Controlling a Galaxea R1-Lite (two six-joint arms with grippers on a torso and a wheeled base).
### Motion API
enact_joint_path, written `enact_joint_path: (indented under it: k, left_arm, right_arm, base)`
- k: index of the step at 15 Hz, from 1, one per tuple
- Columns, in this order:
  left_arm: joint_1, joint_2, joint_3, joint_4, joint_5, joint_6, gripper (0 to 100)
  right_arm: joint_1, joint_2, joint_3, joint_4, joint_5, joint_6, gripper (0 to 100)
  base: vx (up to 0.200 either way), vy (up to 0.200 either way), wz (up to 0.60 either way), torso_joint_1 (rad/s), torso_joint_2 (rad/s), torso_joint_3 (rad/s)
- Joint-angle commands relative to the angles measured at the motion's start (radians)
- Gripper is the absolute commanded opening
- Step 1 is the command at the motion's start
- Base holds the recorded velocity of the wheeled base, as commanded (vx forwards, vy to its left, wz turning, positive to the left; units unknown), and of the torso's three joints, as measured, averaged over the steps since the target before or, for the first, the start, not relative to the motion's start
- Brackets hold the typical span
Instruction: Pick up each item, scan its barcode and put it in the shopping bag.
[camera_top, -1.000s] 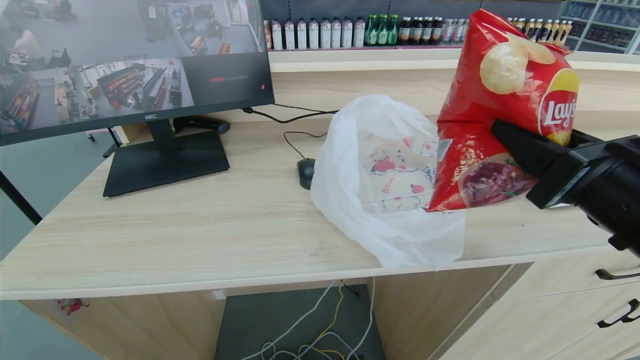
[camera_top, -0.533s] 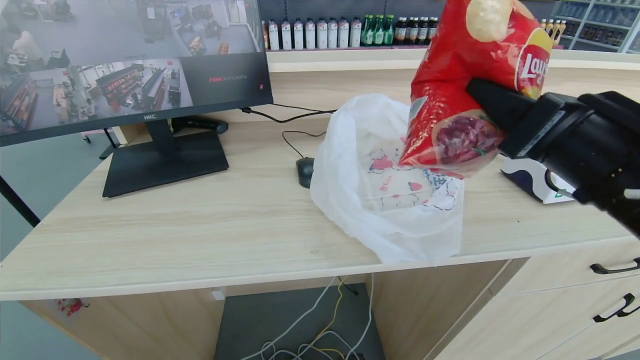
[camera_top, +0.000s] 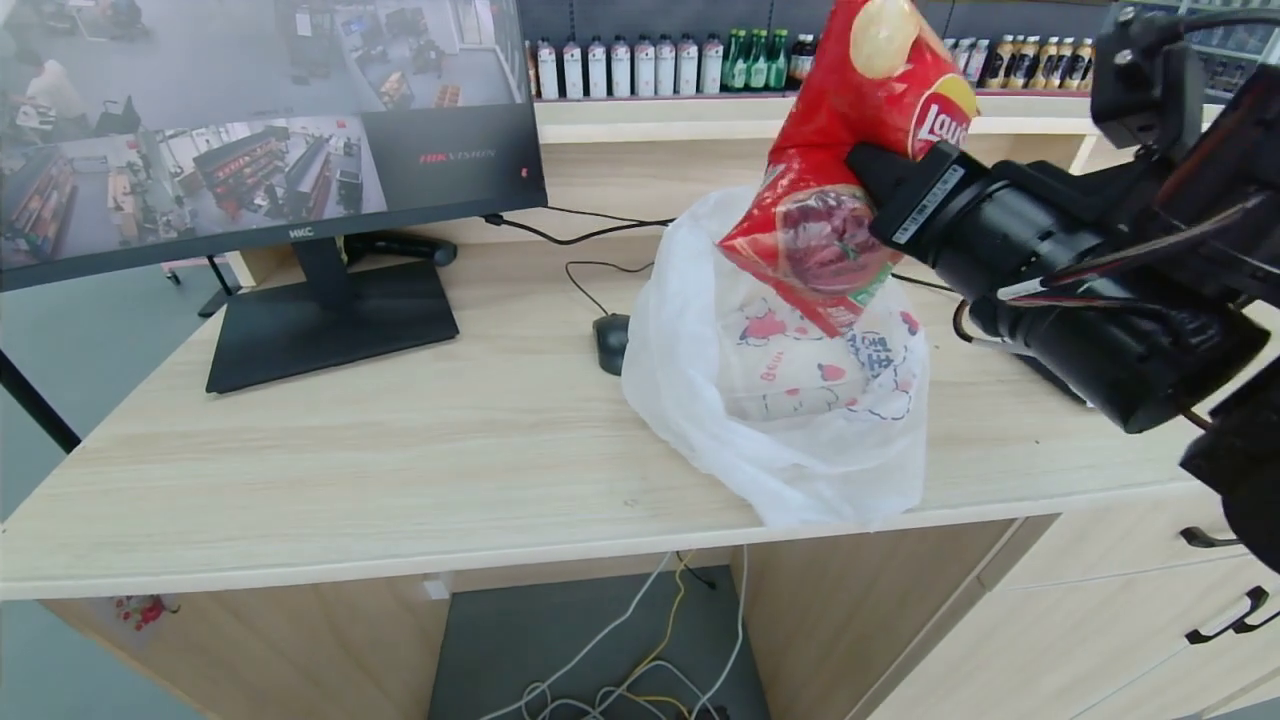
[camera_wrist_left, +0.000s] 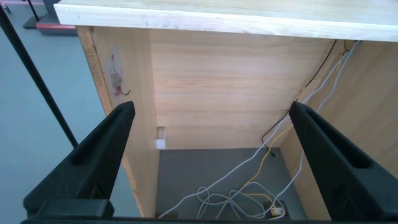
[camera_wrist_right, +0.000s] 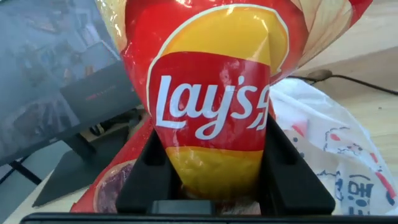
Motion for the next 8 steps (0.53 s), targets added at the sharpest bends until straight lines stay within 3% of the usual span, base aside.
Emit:
enact_joint_path:
  k: [1,8]
  left_arm:
    - [0.000,0.000,0.000,0.000,0.000,0.000,100]
    - [0.002,0.000,0.000,0.000,0.000,0.000,100]
  right_arm:
    - [-0.035,0.049,-0.020,0.039,0.001,0.015,0]
    - [-0.079,0.079,-0.064,0.196,0.003,0.022,0]
  base:
    - [0.000,0.000,0.00,0.000,0.00,0.000]
    - [0.000,0.000,0.00,0.000,0.00,0.000]
